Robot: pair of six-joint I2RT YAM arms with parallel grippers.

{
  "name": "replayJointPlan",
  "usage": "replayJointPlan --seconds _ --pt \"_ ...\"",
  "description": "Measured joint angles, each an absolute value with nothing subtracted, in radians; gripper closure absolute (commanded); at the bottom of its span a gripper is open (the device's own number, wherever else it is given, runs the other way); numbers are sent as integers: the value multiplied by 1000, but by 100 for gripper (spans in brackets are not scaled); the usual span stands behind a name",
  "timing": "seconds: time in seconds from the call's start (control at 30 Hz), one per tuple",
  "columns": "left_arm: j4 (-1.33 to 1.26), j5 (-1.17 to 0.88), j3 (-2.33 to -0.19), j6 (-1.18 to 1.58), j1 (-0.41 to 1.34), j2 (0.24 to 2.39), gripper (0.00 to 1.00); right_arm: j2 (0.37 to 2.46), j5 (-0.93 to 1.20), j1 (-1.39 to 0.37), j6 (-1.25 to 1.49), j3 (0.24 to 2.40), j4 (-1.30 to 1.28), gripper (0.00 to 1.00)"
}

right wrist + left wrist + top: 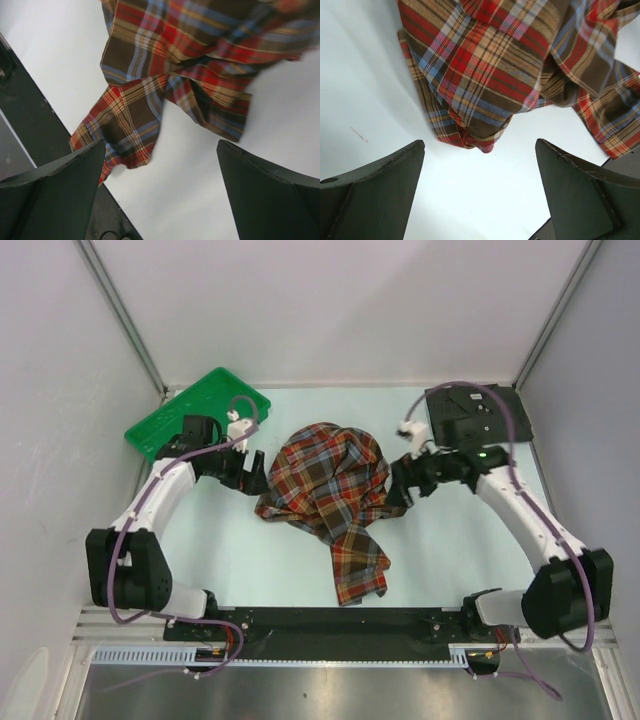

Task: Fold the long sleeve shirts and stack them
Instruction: Move the shirt to the center of the board

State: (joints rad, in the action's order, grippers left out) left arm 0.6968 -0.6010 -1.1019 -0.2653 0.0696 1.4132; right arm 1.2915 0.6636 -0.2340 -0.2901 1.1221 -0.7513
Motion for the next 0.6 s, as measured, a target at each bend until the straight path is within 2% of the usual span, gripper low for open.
replayJointPlan --seconds 0.2,0.5,0.53,0.6 --pt "634 -586 -1062 -290 69 1524 3 1470 494 -519 -267 1125 -657 0" --pt "515 -597 -1034 -286 69 1633 4 1714 303 -712 -123 1201 -462 0" --pt "501 -599 -1032 -285 69 1638 5 1747 262 -733 -105 1217 -443 11" --pt "485 -603 -1030 -283 69 1652 14 1791 209 -758 -94 1234 -424 38"
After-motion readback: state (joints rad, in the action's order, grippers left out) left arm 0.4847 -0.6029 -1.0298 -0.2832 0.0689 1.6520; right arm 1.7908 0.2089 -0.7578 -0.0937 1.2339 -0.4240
